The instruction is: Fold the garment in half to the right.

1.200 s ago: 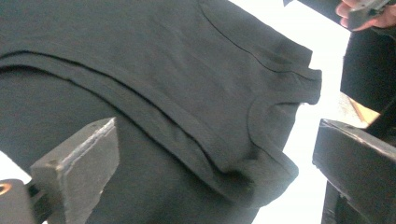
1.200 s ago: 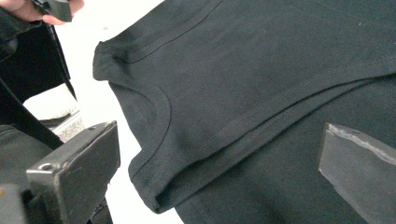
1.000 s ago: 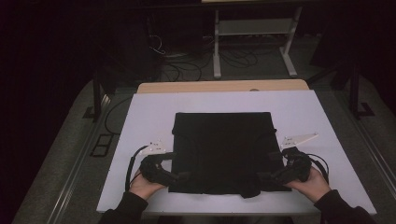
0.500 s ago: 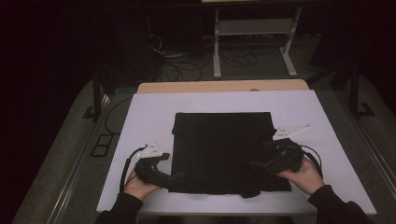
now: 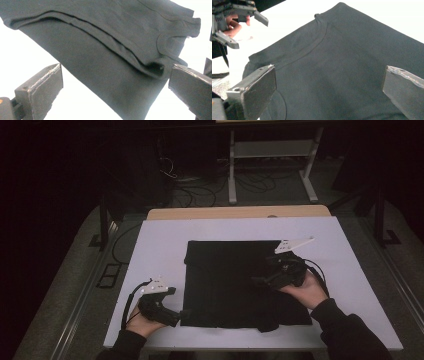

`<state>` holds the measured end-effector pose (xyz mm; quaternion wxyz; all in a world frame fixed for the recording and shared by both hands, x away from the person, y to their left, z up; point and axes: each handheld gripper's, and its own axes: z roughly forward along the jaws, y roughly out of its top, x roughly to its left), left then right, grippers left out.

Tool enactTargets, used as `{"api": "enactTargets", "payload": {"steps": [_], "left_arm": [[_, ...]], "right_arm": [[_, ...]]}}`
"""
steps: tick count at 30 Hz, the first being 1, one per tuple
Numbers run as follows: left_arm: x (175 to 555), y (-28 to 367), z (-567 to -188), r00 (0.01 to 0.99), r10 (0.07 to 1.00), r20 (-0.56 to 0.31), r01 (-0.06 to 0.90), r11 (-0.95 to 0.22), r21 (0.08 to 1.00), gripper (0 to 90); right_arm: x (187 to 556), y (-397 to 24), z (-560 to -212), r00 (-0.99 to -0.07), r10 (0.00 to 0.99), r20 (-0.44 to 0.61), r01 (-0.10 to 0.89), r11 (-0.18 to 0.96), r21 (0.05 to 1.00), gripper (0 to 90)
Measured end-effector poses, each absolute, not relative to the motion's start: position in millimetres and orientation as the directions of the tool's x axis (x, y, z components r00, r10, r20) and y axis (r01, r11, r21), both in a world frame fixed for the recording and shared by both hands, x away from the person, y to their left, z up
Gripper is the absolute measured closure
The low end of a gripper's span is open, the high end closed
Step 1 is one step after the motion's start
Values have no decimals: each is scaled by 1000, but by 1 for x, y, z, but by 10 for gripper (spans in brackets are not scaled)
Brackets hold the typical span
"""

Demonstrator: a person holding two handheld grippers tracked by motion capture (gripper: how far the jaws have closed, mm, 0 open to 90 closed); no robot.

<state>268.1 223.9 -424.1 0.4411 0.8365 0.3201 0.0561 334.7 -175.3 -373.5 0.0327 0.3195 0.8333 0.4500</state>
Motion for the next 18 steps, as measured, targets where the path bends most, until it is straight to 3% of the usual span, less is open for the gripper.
{"api": "enactTargets", "payload": {"steps": [18], "left_arm": [[262, 225, -431, 797, 579, -174, 494, -457, 740, 0]], "right_arm": [[372, -151, -366, -794, 568, 217, 497, 400, 770, 0]]}}
